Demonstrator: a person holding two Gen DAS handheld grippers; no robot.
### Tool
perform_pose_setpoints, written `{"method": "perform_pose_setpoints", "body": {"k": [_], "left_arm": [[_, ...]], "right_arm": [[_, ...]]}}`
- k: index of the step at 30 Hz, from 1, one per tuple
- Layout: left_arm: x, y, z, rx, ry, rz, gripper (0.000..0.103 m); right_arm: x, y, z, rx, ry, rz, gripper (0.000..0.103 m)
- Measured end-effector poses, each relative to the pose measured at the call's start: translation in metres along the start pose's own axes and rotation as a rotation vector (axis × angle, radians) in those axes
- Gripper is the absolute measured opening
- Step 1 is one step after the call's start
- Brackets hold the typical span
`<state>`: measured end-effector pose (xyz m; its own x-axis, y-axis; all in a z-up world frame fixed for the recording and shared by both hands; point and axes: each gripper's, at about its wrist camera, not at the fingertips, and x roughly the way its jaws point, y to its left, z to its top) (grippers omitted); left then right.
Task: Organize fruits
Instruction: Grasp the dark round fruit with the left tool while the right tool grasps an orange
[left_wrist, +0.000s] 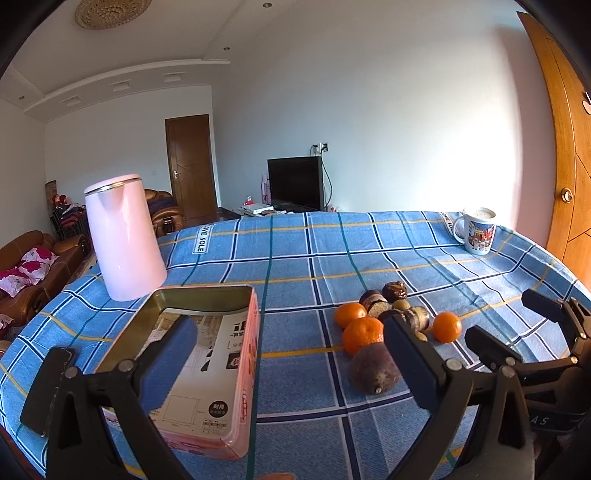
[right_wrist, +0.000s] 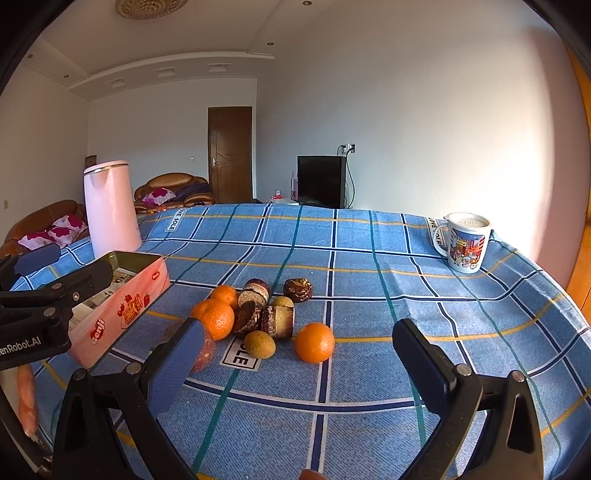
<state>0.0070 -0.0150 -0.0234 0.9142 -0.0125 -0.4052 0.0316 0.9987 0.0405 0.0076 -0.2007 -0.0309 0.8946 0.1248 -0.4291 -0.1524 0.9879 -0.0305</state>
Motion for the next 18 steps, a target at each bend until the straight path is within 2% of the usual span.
{"method": "perform_pose_setpoints", "body": {"k": [4,9,11,12,13,18], "left_arm": [[0.014,-0.010,-0.010,0.020,0.052,-0.045,0.103],[0.027,-0.021,-0.015,0.032,0.101,-0.089,0.102],[0.032,-0.024,-0.016,0.033,0.117,-0.112,0.096],[0.035,-0.026,-0.017,0.037,0.133,-0.118,0.092],[0.039,-0.028,-0.018,0.037,0.148,-0.128,0.091],[0.051,-0.041,-0.019,0.064,0.186,-0.173,0.087]], "right_arm": [[0.012,-0.014,-0.005,0.002,0.049,-0.048,0.102],[0.027,-0.028,-0.007,0.032,0.116,-0.034,0.101],[0.033,-0.026,-0.005,0.015,0.146,-0.012,0.092],[0.036,-0.026,-0.003,0.006,0.161,0.000,0.083],[0.040,-0.026,-0.002,0.002,0.174,0.007,0.080],[0.057,-0.028,0.000,0.018,0.227,0.043,0.078]]}}
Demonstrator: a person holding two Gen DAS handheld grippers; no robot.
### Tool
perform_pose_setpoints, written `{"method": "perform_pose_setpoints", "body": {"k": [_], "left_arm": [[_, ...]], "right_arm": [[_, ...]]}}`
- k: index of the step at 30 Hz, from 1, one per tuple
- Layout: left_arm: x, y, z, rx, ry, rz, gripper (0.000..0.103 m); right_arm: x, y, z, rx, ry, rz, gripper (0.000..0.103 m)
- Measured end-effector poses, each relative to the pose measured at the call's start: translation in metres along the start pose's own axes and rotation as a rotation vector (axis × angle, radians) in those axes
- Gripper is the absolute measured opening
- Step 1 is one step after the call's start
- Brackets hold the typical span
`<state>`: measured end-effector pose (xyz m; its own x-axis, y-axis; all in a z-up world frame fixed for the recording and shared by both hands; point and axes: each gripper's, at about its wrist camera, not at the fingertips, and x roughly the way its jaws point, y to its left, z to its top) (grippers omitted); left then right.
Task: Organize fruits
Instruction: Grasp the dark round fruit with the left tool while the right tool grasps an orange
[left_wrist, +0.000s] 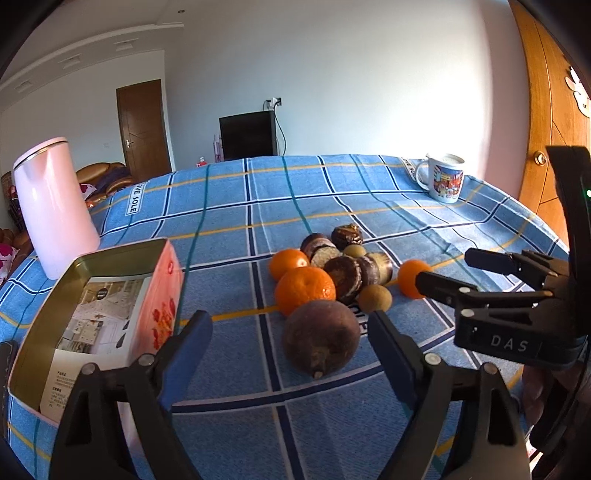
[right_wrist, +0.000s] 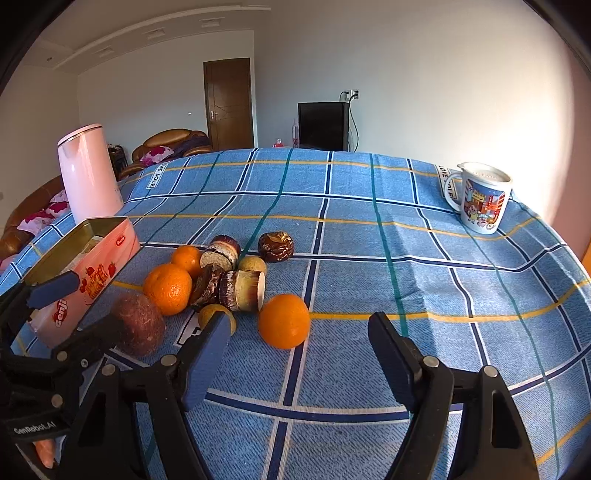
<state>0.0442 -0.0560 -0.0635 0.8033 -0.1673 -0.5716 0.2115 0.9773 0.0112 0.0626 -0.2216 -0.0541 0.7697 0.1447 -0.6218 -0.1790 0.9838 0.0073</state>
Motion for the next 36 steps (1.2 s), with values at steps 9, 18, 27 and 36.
{"method": "perform_pose_setpoints", "body": {"k": [9,18,27,36], "left_arm": [[0.026,-0.005,0.003,0.009,0.120,-0.068,0.062],[0.027,-0.008,0.000,0.014,0.131,-0.091,0.053],[0.012,-0.006,0.000,0.014,0.044,-0.060,0.053],[-0.007,-0.002,0.000,-0.001,-0.074,-0.013,0.053]], "right_arm": [[0.029,-0.003,0.002,0.004,0.141,0.059,0.060],[0.035,-0.003,0.002,-0.001,0.182,0.091,0.036],[0.019,0.001,0.002,-0.022,0.089,0.100,0.035],[-0.001,0.008,0.001,-0.056,-0.035,0.095,0.035]]}}
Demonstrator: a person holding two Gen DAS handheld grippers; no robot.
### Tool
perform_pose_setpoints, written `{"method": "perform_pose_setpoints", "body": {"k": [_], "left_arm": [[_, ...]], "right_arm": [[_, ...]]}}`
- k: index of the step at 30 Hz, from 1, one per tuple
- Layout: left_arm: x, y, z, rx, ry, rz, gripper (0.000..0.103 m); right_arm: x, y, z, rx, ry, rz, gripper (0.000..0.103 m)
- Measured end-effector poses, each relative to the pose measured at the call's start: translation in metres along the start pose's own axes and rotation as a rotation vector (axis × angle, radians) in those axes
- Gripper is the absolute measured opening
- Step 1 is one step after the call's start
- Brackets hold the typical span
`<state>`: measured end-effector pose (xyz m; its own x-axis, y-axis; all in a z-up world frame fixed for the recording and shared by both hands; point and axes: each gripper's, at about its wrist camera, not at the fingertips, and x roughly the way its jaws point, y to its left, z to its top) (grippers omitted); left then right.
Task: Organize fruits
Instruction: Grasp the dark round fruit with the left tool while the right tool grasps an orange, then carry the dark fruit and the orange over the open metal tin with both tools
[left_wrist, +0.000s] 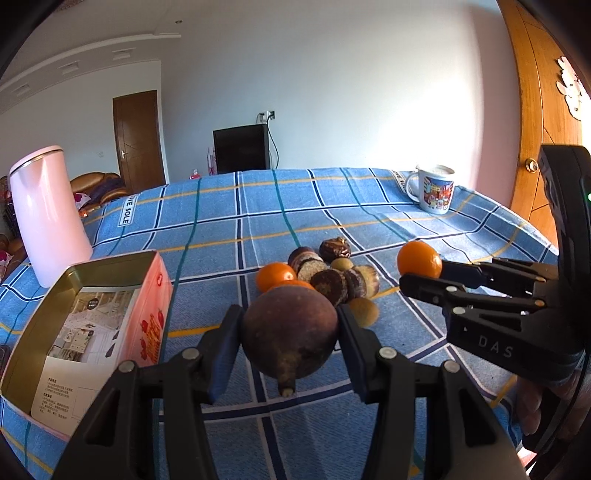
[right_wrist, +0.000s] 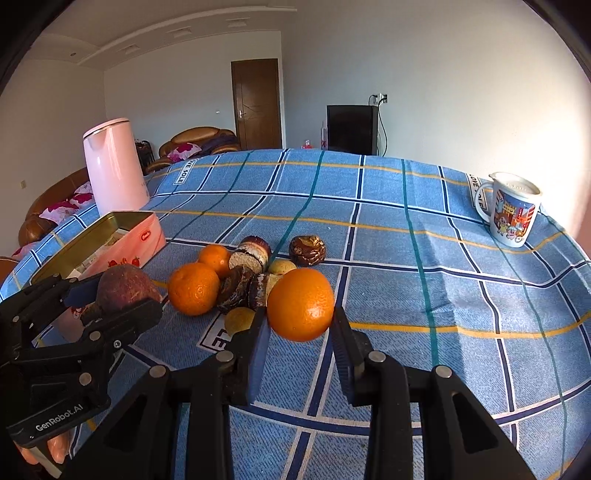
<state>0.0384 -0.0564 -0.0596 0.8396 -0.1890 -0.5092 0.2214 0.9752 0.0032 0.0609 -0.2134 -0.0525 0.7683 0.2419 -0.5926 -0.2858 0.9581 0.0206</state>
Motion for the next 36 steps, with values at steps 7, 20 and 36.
{"method": "perform_pose_setpoints", "body": {"k": [7,20,36], "left_arm": [[-0.008,0.001,0.000,0.002,-0.050,0.017,0.053],[-0.022,0.005,0.002,0.019,-0.127,0.085,0.053],[-0.038,0.039,0.006,-0.036,-0.157,0.149,0.053]], "right_arm": [[-0.014,0.003,-0.002,-0.007,-0.086,0.000,0.035],[-0.035,0.008,-0.005,-0.020,-0.200,-0.026,0.035],[-0.045,0.042,0.013,-0.072,-0.268,0.027,0.035]]}}
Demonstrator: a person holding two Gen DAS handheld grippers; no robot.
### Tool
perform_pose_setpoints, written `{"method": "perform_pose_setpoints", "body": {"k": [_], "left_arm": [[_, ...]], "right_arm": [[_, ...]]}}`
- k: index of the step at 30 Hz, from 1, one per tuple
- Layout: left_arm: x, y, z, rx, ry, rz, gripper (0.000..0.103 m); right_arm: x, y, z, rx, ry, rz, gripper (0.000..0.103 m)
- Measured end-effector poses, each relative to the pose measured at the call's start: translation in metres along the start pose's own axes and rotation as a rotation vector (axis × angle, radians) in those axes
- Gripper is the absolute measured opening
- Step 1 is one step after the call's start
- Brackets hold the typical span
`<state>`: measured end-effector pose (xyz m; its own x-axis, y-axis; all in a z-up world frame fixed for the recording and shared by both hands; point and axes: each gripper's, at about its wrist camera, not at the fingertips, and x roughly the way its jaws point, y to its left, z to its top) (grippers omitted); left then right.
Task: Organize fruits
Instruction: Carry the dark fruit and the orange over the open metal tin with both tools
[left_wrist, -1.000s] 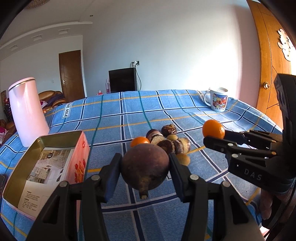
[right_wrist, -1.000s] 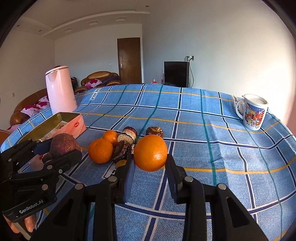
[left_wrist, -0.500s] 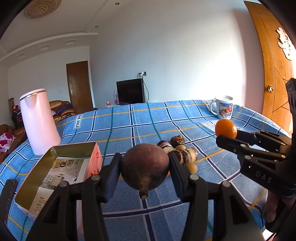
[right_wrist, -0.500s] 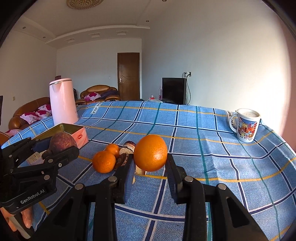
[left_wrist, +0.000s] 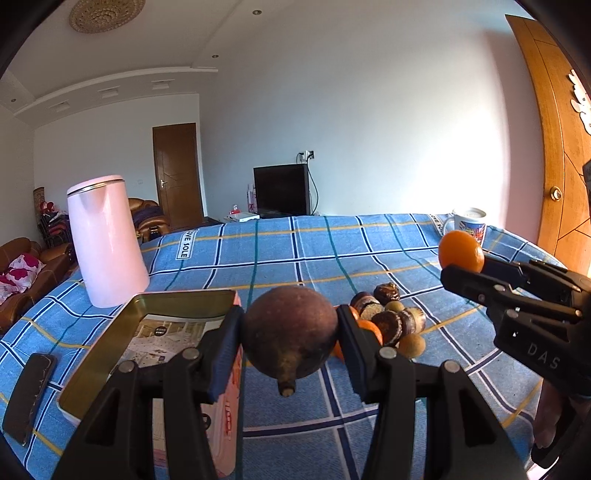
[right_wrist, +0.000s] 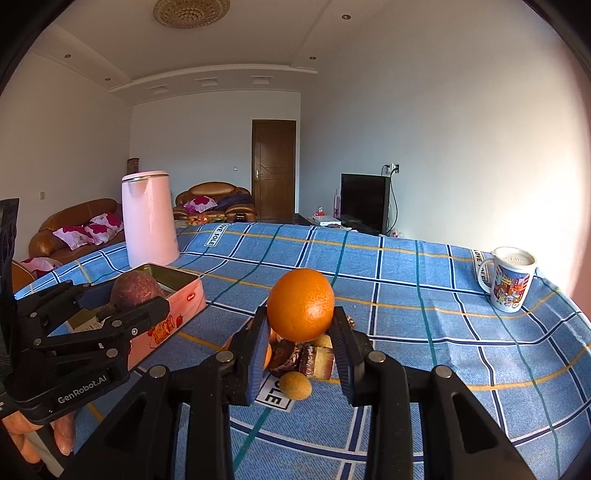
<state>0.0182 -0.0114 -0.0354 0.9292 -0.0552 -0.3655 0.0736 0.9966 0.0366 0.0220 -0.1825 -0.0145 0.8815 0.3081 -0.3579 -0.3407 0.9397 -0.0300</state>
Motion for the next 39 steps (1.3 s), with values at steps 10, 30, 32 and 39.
{"method": "perform_pose_setpoints", "body": {"k": [10,30,32,39], "left_arm": [[0.000,0.036,-0.001,-0.050,0.009,0.052,0.053],[0.006,0.105,-0.006,-0.134,0.036,0.136,0.053],[0.007,0.110,-0.008,-0.138,0.041,0.143,0.053],[0.012,0.123,-0.009,-0.148,0.064,0.151,0.053]], "right_arm": [[0.016,0.040,0.017,-0.045,0.007,0.086,0.035],[0.054,0.118,0.039,-0.151,0.047,0.208,0.035],[0.058,0.125,0.039,-0.156,0.056,0.221,0.035],[0.076,0.143,0.040,-0.164,0.089,0.239,0.035]]}}
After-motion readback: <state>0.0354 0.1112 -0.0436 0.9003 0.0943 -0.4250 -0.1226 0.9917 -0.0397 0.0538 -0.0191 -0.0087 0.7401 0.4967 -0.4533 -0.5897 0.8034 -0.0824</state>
